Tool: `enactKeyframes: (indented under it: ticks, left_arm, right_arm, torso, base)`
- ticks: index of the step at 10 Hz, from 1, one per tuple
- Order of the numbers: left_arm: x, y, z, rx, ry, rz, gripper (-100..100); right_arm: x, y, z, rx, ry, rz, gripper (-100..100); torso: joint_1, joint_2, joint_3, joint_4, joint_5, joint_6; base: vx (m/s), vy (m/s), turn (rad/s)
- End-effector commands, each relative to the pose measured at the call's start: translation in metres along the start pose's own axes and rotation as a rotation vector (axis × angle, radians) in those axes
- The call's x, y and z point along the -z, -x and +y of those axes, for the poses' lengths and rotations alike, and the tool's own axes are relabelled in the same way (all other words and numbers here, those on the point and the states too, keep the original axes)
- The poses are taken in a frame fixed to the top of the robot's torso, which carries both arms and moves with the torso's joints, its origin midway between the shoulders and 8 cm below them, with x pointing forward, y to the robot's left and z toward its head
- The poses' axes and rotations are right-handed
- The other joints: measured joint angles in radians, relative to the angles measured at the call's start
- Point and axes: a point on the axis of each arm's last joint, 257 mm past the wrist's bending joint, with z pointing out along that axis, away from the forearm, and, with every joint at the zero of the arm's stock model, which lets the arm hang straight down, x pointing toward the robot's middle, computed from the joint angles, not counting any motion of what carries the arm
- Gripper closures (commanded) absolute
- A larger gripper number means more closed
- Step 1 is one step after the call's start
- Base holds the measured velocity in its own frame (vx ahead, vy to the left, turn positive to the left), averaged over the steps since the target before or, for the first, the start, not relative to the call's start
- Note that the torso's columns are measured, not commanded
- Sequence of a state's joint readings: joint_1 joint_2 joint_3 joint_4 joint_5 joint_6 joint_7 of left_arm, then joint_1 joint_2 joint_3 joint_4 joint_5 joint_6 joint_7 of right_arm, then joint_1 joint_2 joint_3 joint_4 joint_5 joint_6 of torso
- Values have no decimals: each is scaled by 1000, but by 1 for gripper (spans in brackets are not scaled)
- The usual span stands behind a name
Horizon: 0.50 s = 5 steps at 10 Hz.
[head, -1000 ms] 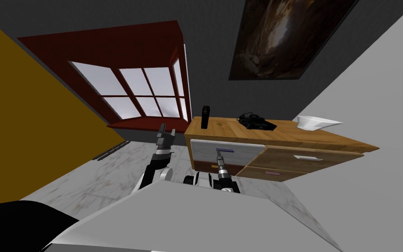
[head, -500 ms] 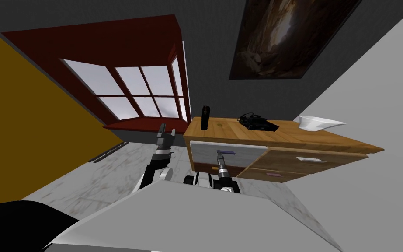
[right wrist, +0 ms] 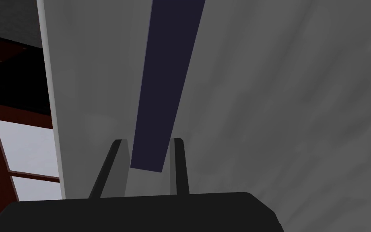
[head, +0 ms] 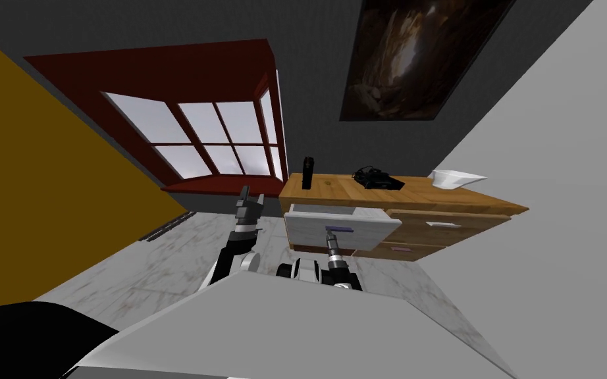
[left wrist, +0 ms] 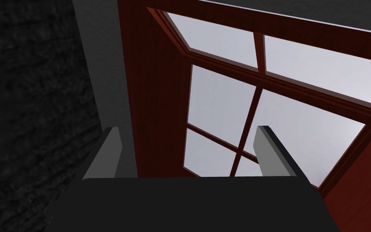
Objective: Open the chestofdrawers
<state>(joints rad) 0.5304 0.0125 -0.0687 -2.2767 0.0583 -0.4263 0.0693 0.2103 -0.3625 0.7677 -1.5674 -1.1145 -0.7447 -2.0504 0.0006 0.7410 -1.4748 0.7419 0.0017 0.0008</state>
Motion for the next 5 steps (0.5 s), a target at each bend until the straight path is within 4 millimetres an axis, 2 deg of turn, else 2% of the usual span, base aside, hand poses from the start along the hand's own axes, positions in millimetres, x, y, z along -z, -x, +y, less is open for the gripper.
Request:
enactKeyframes:
  ticks: [1, 4, 5]
  left_arm:
    - [0, 0, 0, 0, 0, 0, 0]
    - [0, 0, 0, 0, 0, 0, 0]
    - [0, 0, 0, 0, 0, 0, 0]
  right_arm:
    - [3, 3, 0, 0, 1, -7, 100]
    - [5, 4, -4, 0, -7, -11, 100]
    - [6, 4, -1, 1, 1, -11, 100]
  torso:
    - [1, -6, -3, -1, 0, -1]
    - [0, 1, 1, -2, -1, 0]
    - [2, 0, 0, -1, 0, -1]
  base:
    - [-122, -24, -31]
    - [-177, 7, -30]
    - [-71, 6, -15]
